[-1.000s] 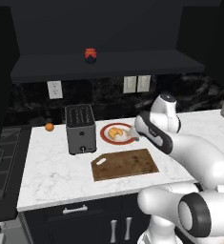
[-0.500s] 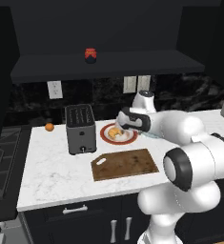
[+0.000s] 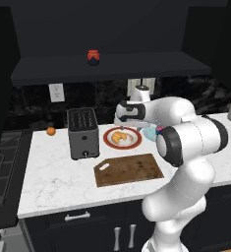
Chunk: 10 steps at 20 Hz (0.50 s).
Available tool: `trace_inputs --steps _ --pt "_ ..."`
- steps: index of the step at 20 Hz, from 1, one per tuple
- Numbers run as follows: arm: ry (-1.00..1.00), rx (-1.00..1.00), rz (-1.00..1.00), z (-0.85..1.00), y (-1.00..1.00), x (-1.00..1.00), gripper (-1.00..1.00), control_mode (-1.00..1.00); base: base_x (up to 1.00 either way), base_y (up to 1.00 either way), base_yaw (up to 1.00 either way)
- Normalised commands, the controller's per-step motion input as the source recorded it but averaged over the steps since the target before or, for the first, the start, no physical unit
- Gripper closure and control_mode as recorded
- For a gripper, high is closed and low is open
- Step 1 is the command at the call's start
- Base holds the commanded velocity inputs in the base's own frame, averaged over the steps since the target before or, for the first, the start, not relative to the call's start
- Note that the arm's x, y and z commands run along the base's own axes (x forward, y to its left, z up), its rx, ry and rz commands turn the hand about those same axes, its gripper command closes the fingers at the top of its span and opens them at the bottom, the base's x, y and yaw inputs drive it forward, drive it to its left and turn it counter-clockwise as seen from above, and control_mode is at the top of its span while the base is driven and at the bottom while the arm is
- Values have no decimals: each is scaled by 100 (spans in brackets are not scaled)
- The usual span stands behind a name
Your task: From the different types of pastries on the counter, select a croissant and place it on the cutting board. Then retrieve a jar of jam from the cabinet and place it alongside the croissant on the cutting board.
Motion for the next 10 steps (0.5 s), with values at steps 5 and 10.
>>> trace_inputs --steps 5,10 --pt "1 0 -1 0 1 29 -100 -100 0 0 0" --pt "0 0 -7 -16 7 35 -100 -100 0 0 0"
